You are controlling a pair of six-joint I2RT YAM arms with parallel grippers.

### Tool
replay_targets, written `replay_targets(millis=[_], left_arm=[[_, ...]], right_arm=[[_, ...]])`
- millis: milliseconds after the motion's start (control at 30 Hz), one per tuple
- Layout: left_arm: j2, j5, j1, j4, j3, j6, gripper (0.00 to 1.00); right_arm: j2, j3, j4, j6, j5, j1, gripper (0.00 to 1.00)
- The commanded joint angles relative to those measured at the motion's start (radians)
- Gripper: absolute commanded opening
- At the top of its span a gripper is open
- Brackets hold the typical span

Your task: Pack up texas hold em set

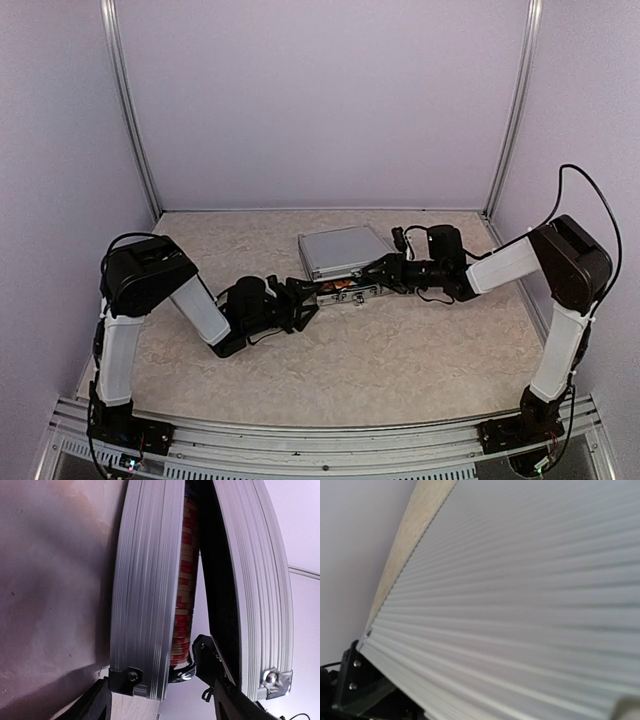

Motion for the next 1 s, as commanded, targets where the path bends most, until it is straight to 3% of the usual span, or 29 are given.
replay_targets(millis=[0, 467, 967], left_arm=[[-0.084, 0.038, -0.029, 0.233, -0.026, -0.052, 0.71], [-0.219, 0.024, -0.056, 0.186, -0.164, -0.048, 0.83], [-0.084, 0.063, -0.041, 0.111, 0.050, 0.008, 0.88]], right_arm=[[0.032, 0.039, 0.017, -0.017, -0.017, -0.009, 0.54], [0.035, 0.080, -0.007, -0.038, -0.037, -0.015, 0.55], [0.035, 0.054, -0.075, -0.108, -0.026, -0.015, 0.56]])
